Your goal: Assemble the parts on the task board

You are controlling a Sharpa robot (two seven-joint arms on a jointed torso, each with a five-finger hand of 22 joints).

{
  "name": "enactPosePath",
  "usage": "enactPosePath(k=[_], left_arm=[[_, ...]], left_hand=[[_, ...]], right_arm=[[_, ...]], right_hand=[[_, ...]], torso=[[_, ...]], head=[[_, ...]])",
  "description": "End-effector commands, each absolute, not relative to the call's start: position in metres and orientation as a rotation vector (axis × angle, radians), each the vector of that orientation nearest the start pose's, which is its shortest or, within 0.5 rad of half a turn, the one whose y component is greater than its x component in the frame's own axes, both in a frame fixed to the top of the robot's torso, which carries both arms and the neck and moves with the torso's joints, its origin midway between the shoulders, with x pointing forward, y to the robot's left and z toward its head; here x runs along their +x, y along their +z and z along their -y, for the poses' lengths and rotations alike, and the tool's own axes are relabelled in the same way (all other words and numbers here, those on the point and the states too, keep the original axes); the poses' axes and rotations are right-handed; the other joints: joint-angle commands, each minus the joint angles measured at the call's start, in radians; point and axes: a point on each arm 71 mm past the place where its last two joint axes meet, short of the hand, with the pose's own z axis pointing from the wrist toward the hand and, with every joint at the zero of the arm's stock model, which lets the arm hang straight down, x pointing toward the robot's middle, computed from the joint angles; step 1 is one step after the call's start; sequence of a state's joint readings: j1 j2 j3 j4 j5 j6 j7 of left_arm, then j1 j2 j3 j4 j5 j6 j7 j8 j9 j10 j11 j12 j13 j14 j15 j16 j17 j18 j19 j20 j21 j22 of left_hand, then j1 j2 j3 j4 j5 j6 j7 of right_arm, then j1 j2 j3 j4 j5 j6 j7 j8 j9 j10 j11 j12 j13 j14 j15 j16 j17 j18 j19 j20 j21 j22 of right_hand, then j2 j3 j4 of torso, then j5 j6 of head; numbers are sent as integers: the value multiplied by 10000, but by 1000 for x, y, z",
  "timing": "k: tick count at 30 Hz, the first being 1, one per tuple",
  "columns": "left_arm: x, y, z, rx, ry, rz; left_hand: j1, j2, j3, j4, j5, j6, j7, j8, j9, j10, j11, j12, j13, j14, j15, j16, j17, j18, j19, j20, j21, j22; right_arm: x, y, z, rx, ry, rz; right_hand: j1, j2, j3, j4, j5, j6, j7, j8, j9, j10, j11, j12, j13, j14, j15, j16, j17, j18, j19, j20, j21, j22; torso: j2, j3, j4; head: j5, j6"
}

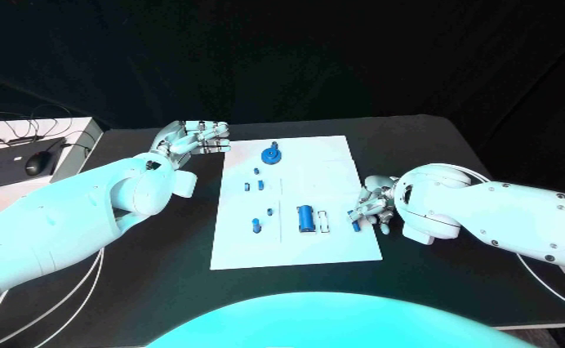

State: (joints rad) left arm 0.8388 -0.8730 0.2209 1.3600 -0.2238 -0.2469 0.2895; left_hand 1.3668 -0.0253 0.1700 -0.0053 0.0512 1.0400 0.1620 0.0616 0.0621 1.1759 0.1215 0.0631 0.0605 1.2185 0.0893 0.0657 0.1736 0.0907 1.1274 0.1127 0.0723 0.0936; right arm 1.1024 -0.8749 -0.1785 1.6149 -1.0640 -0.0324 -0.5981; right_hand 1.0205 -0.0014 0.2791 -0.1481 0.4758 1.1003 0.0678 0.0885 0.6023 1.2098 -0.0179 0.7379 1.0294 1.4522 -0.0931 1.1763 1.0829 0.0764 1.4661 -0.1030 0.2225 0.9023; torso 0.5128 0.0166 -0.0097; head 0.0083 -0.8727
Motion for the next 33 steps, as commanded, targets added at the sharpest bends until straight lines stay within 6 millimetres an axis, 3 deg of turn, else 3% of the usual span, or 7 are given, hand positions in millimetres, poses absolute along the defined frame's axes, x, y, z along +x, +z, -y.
enactPosePath(k=[1, 13, 18, 33], left_arm=[[470, -279, -279, -12375, -13367, -15027], [470, -279, -279, -12372, -13389, -15042], [470, -279, -278, -12368, -13409, -15048], [470, -278, -278, -12361, -13421, -15055]], left_hand=[[7, 67, 6, 52, -4, 0, 17, 19, 4, -48, -32, -19, 0, -11, -5, -7, 12, -76, 86, 4, 42, -14], [7, 67, 6, 52, -4, 0, 17, 19, 4, -48, -32, -19, 0, -11, -5, -7, 12, -76, 86, 4, 42, -14], [7, 67, 6, 52, -4, 0, 17, 19, 4, -48, -32, -19, 0, -11, -5, -7, 12, -76, 86, 4, 42, -14], [6, 42, 14, 45, -4, 1, 12, 19, 4, -50, -31, -20, 0, -14, -4, -7, 17, -75, 86, 4, 42, -20]], right_arm=[[407, -302, 214, 3422, 3359, -24605], [406, -298, 194, 3598, 4083, -24773], [407, -299, 184, 3620, 4342, -24838], [415, -308, 169, 3599, 4454, -24944]], right_hand=[[71, -62, 976, -1053, 17, 79, -20, 1, 20, -11, -90, 50, -11, 17, 58, -50, 13, 174, 145, 42, -30, 5], [74, -67, 684, -901, 86, 82, -33, -7, -13, -4, -90, 90, -11, 25, 60, -51, 24, 161, 187, 41, -94, -20], [166, 28, 220, -869, 421, 76, -34, -10, -37, -19, -87, 116, -7, 29, 59, -48, 33, 158, 214, 42, -139, -36], [130, 50, 153, -823, 402, 75, -34, -17, -58, -25, -83, 127, -6, 24, 63, -56, 25, 156, 216, 45, -155, -40]], torso=[[2, -1, 1], [0, -3, 1], [-1, -5, 4], [5, -1, -4]], head=[[22, 1], [62, 1], [62, 1], [92, 1]])
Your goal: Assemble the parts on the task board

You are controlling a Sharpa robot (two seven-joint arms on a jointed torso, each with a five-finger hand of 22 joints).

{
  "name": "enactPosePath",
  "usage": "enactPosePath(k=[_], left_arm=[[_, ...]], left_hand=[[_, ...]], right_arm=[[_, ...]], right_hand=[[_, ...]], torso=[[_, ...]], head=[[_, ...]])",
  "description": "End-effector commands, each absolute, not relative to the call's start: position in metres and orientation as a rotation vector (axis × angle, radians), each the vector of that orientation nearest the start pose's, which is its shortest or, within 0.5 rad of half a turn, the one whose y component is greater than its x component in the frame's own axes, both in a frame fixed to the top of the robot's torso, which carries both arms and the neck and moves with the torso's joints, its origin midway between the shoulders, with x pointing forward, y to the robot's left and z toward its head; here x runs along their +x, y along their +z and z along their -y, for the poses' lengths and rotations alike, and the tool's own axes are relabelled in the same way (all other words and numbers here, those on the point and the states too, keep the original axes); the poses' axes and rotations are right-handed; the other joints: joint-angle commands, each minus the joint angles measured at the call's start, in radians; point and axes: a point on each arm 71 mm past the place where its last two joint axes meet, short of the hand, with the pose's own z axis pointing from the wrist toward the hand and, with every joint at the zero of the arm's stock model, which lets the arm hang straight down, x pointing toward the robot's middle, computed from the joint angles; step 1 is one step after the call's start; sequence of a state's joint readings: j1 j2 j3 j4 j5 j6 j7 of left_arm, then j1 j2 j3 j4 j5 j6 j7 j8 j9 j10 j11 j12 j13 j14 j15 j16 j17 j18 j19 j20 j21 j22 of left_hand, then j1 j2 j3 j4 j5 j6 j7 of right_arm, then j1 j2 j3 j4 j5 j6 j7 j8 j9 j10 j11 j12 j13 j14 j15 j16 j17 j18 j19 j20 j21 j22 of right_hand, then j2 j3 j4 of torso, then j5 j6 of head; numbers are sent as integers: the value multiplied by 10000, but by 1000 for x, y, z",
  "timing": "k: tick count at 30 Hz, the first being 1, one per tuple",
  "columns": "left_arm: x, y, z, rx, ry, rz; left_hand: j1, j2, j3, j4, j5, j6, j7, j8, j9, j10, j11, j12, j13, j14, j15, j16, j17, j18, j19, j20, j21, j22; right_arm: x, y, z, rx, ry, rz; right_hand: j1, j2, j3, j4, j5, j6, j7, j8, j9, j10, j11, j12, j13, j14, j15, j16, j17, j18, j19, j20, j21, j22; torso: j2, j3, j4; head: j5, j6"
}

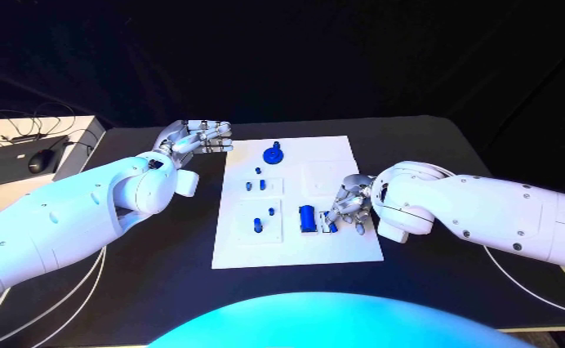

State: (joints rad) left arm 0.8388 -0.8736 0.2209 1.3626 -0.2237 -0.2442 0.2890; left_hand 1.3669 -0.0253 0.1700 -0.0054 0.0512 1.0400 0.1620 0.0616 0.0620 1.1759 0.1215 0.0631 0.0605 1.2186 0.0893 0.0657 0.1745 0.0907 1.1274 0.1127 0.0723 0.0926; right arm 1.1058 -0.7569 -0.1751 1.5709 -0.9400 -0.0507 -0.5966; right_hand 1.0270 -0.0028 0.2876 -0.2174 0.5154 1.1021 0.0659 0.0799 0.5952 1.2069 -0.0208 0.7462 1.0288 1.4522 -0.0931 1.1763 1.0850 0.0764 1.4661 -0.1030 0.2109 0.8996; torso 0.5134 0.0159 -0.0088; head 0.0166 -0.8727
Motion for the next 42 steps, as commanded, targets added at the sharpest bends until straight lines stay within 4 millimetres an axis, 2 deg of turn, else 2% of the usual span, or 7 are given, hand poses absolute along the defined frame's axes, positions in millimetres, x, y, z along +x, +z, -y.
enactPosePath(k=[1, 14, 18, 20, 24, 29, 42], left_arm=[[470, -278, -278, -12359, -13429, -15057], [470, -278, -278, -12360, -13433, -15062], [470, -278, -278, -12365, -13422, -15064], [470, -278, -278, -12367, -13421, -15070], [470, -278, -278, -12374, -13425, -15090], [470, -279, -278, -12381, -13431, -15108], [470, -279, -278, -12389, -13427, -15124]], left_hand=[[6, 42, 14, 46, -4, 1, 12, 19, 4, -50, -31, -20, 0, -14, -4, -7, 9, -76, 86, 4, 42, -9], [6, 42, 14, 46, -4, 1, 12, 19, 4, -50, -31, -20, 0, -14, -4, -7, 9, -76, 86, 4, 42, -9], [6, 42, 14, 46, -4, 1, 12, 19, 4, -50, -31, -20, 0, -14, -4, -7, 9, -76, 86, 4, 42, -9], [6, 42, 14, 46, -4, 1, 12, 19, 4, -50, -31, -20, 0, -14, -4, -7, 9, -76, 86, 4, 42, -9], [6, 42, 14, 46, -4, 1, 12, 19, 4, -50, -31, -20, 0, -14, -4, -7, 9, -76, 86, 4, 42, -9], [-6, 48, 12, 58, -4, -1, 17, 18, 4, -53, -29, -20, 0, -19, -1, -9, 9, -76, 83, 8, 40, -14], [-6, 48, 12, 58, -4, -1, 17, 18, 4, -53, -29, -20, 0, -19, -1, -9, 9, -76, 83, 8, 40, -14]], right_arm=[[416, -309, 169, 3601, 4448, -24952], [416, -316, 165, 3683, 4414, -25081], [417, -317, 165, 3731, 4401, -25049], [417, -318, 165, 3751, 4410, -25024], [418, -318, 165, 3780, 4457, -24965], [418, -318, 165, 3817, 4525, -24898], [418, -318, 164, 3735, 4582, -24986]], right_hand=[[61, 66, 54, -120, -2, 55, -14, 68, 9, 2, -54, 47, 1, 23, 63, -58, 3, 155, 217, 46, -42, -14], [11, 75, -6, -47, -64, 49, -16, 66, -4, -12, -50, 49, -3, 25, 66, -54, 6, 153, 224, 48, -55, -21], [-57, 61, -149, 99, -450, 64, -26, 73, -19, 23, -54, 101, 17, 29, 71, -53, 4, 149, 239, 53, -68, -34], [-30, 93, -427, 208, -187, 70, -31, 84, -13, 47, -57, 122, 23, 31, 68, -47, 8, 147, 250, 52, -76, -45], [-31, 184, -892, 486, -981, 115, -61, 108, -18, 108, -58, 178, 44, 38, 71, -35, 12, 144, 273, 55, -85, -64], [137, 327, -1439, 878, -1529, 254, -116, 112, -87, 184, -85, 211, 59, 39, 50, -22, 3, 128, 296, 38, -92, -94], [264, 483, -1683, 1161, -1607, 534, -235, 158, -125, 282, -148, 206, 79, 40, 0, -18, -20, 88, 302, -2, -79, -114]], torso=[[-6, 7, -13], [-6, 8, -9], [-3, 10, -12], [-8, 7, -15], [-5, 7, -16], [-1, 2, -14], [-6, 8, -17]], head=[[8, 1], [24, 1], [36, 1], [31, 1], [44, 1], [36, 1], [26, 1]])
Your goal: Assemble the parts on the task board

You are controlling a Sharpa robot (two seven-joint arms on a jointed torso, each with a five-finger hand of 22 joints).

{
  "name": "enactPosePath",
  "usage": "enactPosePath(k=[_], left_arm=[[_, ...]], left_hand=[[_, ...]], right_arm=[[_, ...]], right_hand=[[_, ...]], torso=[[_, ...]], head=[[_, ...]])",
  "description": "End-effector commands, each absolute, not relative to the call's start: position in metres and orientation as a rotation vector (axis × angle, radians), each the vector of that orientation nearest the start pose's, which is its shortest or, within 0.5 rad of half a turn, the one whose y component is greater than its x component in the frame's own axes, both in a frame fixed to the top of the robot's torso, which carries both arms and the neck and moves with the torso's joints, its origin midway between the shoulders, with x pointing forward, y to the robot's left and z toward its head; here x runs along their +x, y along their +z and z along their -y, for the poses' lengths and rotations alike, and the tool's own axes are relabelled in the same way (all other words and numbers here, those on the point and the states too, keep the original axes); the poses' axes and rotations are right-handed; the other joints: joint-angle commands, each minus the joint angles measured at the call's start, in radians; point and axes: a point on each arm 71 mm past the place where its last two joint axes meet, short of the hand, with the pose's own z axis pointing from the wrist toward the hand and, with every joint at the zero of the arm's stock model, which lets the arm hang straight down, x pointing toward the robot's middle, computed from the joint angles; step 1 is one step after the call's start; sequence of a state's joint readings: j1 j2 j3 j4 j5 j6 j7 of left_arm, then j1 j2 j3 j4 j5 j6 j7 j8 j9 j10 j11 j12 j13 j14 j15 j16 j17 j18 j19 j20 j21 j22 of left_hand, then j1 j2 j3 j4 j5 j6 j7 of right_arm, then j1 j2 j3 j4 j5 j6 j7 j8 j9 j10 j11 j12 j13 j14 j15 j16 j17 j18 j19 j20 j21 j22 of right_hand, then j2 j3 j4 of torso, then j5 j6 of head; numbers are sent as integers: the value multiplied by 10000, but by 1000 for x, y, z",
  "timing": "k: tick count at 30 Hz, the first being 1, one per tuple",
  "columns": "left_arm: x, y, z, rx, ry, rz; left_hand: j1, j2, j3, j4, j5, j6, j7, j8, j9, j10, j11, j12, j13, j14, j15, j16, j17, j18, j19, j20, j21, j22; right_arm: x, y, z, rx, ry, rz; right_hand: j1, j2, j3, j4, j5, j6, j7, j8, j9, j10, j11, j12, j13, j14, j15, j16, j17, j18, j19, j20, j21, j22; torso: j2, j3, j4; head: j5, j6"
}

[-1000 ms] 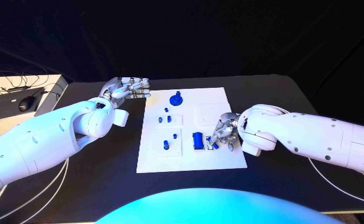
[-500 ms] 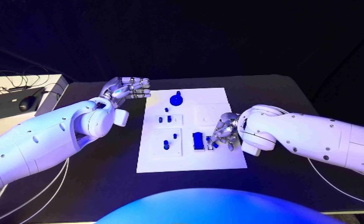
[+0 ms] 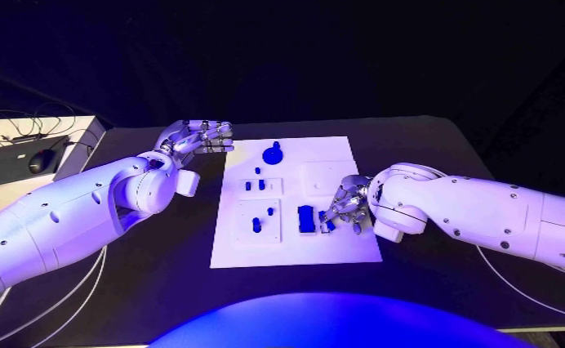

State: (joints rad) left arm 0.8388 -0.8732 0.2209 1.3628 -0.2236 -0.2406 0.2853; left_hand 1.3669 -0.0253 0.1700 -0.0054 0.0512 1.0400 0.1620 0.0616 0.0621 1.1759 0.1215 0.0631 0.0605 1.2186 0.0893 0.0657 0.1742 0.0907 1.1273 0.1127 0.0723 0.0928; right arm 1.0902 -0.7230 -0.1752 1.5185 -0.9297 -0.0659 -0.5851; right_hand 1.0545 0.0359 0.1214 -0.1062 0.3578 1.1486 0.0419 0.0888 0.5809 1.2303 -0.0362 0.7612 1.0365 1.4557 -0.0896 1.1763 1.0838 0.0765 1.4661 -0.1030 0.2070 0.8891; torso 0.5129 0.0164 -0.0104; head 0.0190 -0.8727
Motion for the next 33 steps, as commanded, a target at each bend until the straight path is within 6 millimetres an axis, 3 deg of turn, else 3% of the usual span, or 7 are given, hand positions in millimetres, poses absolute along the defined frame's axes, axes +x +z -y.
enactPosePath(k=[1, 25, 33], left_arm=[[470, -279, -278, -12390, -13428, -15126], [470, -279, -278, -12400, -13444, -15185], [469, -279, -278, -12401, -13435, -15183]], left_hand=[[-6, 48, 12, 58, -4, -1, 17, 18, 4, -52, -29, -20, 0, -19, -1, -9, 12, -75, 83, 8, 40, -16], [-6, 48, 12, 58, -4, -1, 17, 18, 4, -52, -29, -20, 0, -19, -1, -9, 12, -75, 83, 8, 40, -16], [-6, 48, 12, 58, -4, -1, 17, 18, 4, -52, -29, -20, 0, -19, -1, -9, 12, -75, 83, 8, 40, -16]], right_arm=[[417, -318, 164, 3720, 4578, -25004], [413, -317, 162, 3466, 4657, -25235], [416, -318, 165, 3715, 4570, -25004]], right_hand=[[-11, 96, -22, 49, -31, 69, 5, 70, 18, 49, 6, 56, 2, 6, -35, -18, -8, 87, 302, -2, -40, -9], [-291, 44, -229, 348, -83, 287, -68, 81, 12, 148, -41, -105, -73, 3, -79, -42, -52, -9, 307, -75, -25, -42], [-383, 164, -284, 504, -79, 304, -79, 98, 30, 179, -46, -88, -53, 10, -81, -21, -33, -4, 316, -76, -14, -47]], torso=[[-2, 2, -3], [1, 7, 6], [0, 6, 1]], head=[[3, 1], [8, 1], [12, 1]])
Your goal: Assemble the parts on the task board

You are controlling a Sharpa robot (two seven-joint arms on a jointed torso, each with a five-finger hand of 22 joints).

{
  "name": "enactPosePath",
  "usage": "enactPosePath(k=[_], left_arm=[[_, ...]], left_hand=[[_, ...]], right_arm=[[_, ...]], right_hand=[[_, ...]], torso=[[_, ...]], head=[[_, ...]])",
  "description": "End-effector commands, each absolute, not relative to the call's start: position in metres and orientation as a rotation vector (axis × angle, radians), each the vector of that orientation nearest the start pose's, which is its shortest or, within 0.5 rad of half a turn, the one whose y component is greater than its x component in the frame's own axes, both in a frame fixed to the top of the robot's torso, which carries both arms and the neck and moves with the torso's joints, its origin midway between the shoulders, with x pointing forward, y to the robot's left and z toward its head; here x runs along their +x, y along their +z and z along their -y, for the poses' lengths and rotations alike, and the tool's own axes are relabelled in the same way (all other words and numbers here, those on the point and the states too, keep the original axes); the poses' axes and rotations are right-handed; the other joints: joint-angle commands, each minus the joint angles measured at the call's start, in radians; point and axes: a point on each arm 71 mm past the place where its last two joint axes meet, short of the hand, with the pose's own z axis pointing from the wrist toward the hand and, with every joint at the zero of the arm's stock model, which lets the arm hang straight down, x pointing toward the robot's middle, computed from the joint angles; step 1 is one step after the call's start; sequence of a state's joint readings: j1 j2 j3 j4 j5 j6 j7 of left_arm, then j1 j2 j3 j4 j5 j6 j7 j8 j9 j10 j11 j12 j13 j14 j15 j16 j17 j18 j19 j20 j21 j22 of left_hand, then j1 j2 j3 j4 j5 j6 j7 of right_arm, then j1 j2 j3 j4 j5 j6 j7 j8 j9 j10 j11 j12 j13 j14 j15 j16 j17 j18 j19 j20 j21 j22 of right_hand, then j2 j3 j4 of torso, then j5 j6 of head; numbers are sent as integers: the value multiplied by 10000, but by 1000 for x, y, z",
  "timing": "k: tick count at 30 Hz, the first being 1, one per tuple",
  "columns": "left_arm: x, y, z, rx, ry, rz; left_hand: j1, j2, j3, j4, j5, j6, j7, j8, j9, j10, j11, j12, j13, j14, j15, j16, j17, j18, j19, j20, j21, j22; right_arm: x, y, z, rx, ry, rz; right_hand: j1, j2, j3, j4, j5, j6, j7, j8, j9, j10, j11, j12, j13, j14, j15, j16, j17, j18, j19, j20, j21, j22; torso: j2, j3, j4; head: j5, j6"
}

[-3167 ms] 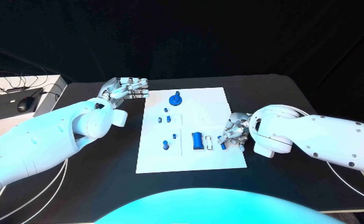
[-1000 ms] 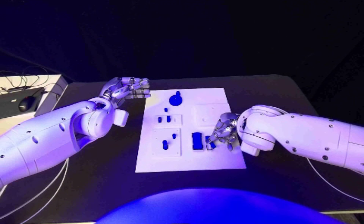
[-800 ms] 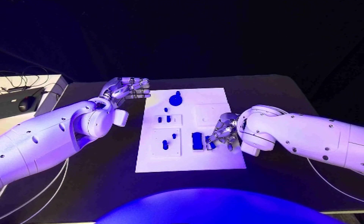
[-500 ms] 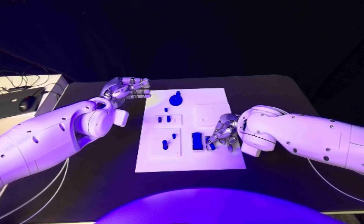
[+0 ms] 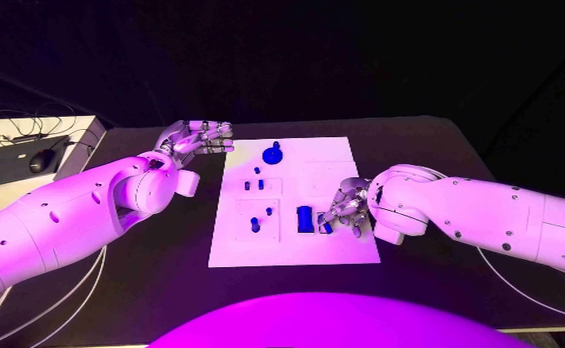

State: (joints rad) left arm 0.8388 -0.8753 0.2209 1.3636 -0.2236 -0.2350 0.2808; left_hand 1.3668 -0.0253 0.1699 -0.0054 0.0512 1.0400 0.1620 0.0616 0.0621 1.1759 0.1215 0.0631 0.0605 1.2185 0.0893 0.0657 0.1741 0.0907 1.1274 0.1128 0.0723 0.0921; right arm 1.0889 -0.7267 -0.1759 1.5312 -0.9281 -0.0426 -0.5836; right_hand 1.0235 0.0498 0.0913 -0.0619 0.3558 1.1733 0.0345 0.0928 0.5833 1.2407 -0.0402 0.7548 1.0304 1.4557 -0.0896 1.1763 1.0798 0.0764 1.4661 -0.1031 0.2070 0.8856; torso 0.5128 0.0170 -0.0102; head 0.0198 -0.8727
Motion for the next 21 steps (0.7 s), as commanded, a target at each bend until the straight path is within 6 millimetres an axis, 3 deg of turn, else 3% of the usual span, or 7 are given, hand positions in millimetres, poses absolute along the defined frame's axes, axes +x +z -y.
enactPosePath(k=[1, 14, 21], left_arm=[[469, -279, -278, -12401, -13435, -15182], [469, -279, -278, -12403, -13428, -15185], [469, -279, -278, -12404, -13428, -15185]], left_hand=[[-6, 48, 12, 58, -4, -1, 17, 18, 3, -53, -29, -20, 0, -19, -1, -9, 14, -75, 83, 8, 40, -9], [-6, 48, 12, 58, -4, -1, 17, 18, 3, -53, -29, -20, 0, -19, -1, -9, 14, -75, 83, 8, 40, -9], [-6, 48, 12, 58, -4, -1, 17, 18, 3, -53, -29, -20, 0, -19, -1, -9, 14, -75, 83, 8, 40, -9]], right_arm=[[417, -318, 165, 3736, 4558, -24986], [418, -318, 166, 3839, 4556, -24862], [418, -317, 165, 3807, 4625, -24874]], right_hand=[[-73, 25, 17, 61, -60, 56, -6, 58, 6, 74, -6, -24, 9, 10, -81, -21, 6, -4, 316, -76, -14, -13], [-148, 61, -5, 148, -69, 42, -3, 73, 32, 76, -2, -39, 19, 4, -80, -16, 6, -1, 309, -75, 0, -15], [-361, -92, -228, 326, -419, 26, 26, 73, 37, 62, 22, -52, 32, 2, -62, -21, 0, 11, 302, -60, -1, -29]], torso=[[1, 1, -2], [1, -1, 2], [-2, -3, 0]], head=[[3, 1], [6, 1], [3, 1]])
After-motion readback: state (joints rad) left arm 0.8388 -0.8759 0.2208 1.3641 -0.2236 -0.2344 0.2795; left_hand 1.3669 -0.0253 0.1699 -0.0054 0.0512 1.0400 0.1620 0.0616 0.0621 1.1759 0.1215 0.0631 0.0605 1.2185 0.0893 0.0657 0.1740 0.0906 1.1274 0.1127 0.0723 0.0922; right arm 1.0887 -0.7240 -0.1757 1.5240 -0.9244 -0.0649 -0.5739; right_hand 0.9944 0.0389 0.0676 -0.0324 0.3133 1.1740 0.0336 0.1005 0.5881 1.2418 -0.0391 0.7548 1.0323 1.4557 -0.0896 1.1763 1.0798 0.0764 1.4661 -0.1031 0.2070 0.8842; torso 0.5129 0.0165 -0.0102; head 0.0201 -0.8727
